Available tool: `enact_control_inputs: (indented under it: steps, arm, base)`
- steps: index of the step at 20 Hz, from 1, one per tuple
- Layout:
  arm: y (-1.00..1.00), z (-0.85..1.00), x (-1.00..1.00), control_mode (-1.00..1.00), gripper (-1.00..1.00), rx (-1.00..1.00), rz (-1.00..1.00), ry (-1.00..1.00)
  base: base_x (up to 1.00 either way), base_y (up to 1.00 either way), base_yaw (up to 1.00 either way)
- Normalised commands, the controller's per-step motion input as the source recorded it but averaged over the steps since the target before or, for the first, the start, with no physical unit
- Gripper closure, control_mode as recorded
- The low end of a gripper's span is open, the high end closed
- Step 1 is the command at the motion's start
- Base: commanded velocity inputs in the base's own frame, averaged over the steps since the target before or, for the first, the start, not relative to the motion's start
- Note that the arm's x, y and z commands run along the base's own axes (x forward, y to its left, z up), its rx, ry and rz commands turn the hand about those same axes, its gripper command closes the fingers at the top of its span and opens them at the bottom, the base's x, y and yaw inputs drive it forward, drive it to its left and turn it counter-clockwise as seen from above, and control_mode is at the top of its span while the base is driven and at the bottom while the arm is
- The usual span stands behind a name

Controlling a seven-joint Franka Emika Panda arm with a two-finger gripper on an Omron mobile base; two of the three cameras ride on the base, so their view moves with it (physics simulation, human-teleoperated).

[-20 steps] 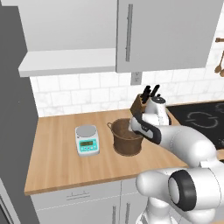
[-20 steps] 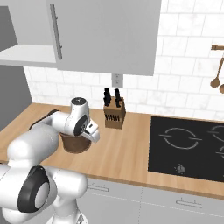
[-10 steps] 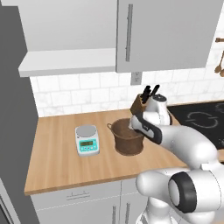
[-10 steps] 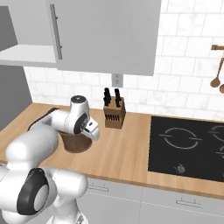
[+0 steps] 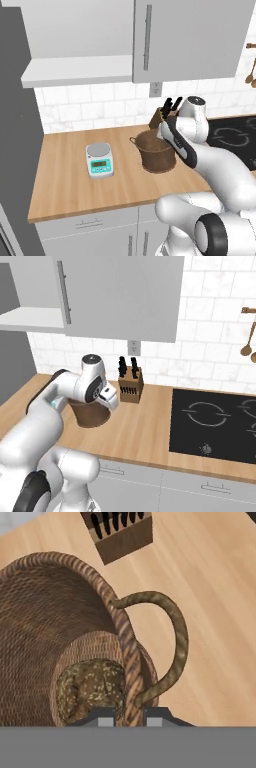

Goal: Open the cabinet, pick up the bread from the cabinet and place it in the basket. Then move the basket to the dining counter.

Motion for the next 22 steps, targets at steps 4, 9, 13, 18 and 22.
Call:
enact_control_inputs:
  steps: [4,9,13,18,22]
  arm:
    - [-0.48,0.51,-0.37,-1.0,1.0,0.03,-0.05,-0.03]
    - [-0.1,0.59,-0.27,-1.0,1.0,0.02,-0.14,0.0]
    - [0.06,0.59,-0.61,-1.0,1.0,0.03,-0.06,-0.04]
    - [0.01,0.41,-0.47,-1.0,1.0,0.19,0.0,-0.03]
    - [0.11,0.34,-0.27,-1.0,1.0,0.09,0.0,-0.09]
  base:
    - [0.0,0.0,0.0]
    - [0.0,0.0,0.0]
    - [0.0,0.0,0.0]
    - [0.0,0.0,0.0]
    - [0.0,0.0,0.0]
